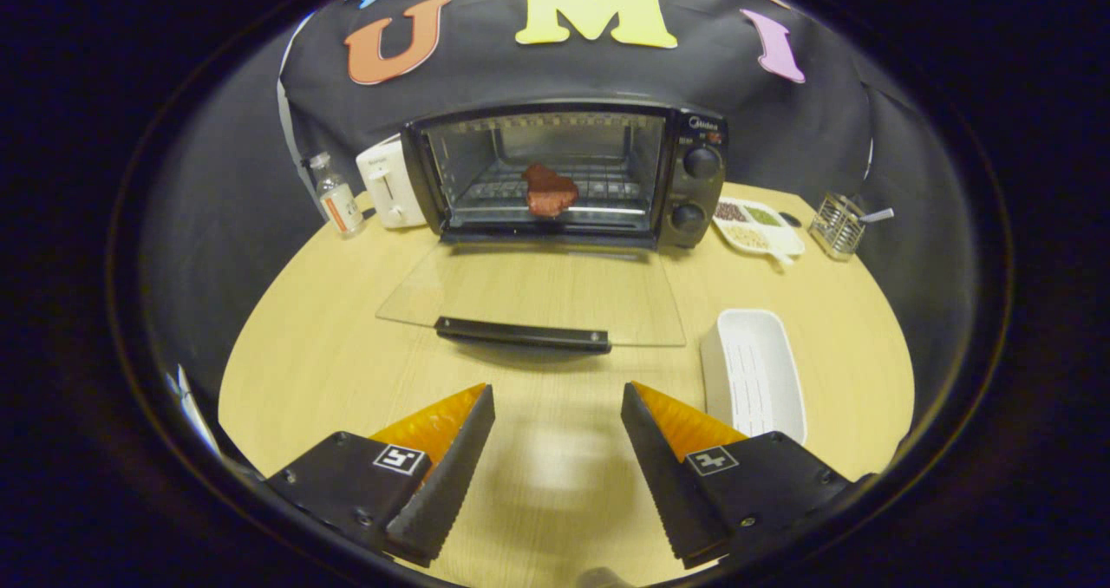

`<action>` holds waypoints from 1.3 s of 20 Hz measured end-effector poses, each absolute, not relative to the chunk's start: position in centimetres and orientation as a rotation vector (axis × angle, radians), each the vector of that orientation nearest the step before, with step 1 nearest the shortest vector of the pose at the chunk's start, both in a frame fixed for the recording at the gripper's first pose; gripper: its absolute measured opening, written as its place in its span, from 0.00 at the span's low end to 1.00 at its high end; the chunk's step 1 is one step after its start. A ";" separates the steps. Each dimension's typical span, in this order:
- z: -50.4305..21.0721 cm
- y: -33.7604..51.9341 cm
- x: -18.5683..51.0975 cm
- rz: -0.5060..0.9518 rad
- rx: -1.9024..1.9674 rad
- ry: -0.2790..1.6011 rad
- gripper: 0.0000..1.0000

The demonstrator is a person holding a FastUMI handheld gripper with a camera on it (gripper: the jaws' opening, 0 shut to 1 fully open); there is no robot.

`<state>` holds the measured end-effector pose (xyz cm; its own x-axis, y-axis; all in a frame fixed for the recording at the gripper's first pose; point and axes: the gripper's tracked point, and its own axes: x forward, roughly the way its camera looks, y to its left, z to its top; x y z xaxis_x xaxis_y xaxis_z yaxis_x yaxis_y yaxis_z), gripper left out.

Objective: Open the toaster oven, put the food inside, and close the toaster oven door.

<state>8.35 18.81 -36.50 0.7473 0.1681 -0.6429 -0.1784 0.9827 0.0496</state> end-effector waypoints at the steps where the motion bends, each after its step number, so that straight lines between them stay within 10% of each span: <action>1: -37.2 19.0 8.3 0.190 -0.020 0.714 0.94; 26: -35.7 22.3 13.3 0.163 -0.051 0.733 0.95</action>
<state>13.29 22.29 -35.70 0.7313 0.1305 -0.6694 -0.1659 0.9861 0.0111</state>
